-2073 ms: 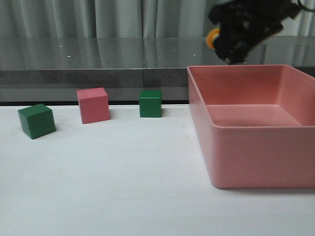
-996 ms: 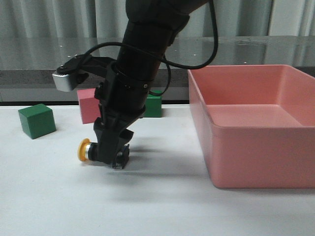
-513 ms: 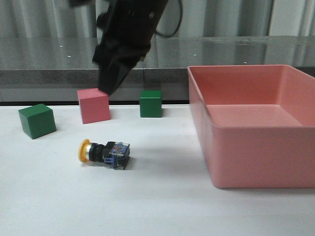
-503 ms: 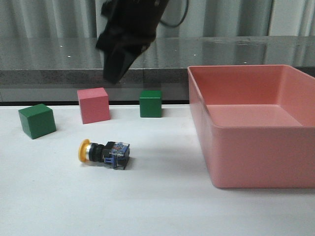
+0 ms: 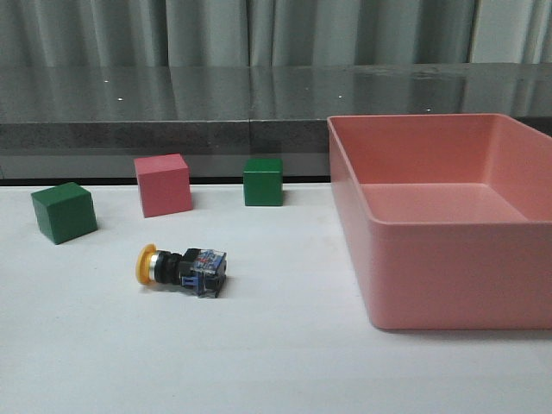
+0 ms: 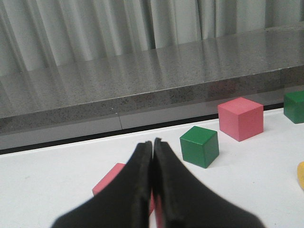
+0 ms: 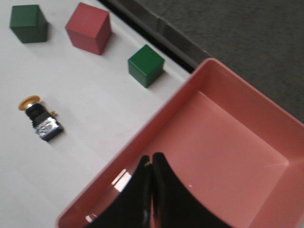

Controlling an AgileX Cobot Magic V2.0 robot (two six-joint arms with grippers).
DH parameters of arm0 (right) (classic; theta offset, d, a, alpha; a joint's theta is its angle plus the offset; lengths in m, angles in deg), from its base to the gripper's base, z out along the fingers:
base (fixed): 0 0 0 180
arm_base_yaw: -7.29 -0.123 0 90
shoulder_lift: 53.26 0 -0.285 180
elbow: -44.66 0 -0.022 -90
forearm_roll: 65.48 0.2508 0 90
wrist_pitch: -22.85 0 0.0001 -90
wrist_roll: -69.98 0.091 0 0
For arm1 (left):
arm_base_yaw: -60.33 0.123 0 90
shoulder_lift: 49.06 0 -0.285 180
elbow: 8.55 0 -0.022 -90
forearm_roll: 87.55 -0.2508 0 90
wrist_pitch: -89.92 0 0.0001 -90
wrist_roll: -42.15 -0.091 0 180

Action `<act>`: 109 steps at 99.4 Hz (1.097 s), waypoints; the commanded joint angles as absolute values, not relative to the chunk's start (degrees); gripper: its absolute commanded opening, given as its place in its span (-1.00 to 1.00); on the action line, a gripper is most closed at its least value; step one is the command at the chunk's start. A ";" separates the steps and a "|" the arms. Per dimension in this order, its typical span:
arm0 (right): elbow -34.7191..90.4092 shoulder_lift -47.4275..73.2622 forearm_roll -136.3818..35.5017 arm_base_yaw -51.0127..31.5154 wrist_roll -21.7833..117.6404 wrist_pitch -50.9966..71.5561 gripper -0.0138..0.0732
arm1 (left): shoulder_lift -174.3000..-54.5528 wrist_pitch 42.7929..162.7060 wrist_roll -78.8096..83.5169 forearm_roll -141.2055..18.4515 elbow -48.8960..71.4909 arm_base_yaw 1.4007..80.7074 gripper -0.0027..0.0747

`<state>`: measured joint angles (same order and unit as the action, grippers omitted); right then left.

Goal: Place and stand button with both arms

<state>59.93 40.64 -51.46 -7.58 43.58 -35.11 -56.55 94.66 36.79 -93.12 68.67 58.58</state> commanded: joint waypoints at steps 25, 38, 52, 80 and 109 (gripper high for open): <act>26.63 14.19 -50.55 0.95 45.21 -10.68 -0.82 | -54.79 88.46 37.18 -93.09 71.24 58.66 -0.98; 13.80 5.19 -50.55 2.46 48.21 -2.69 -0.82 | -54.79 88.46 37.18 -93.09 71.24 58.66 -0.98; 2.59 -3.59 -50.55 2.54 48.92 2.94 -0.82 | -54.79 87.25 37.18 -93.09 71.24 58.66 -0.98; -5.41 -13.81 -50.55 2.54 48.92 2.85 -0.82 | -54.79 86.24 37.18 -84.23 71.24 58.66 -0.98; -5.46 -13.97 -50.55 2.54 48.92 3.07 -0.82 | -57.44 98.55 37.18 -75.05 61.54 58.66 -0.98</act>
<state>-6.88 -13.79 -51.36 2.23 48.83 -1.44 -56.55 96.49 36.79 -76.37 66.96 58.58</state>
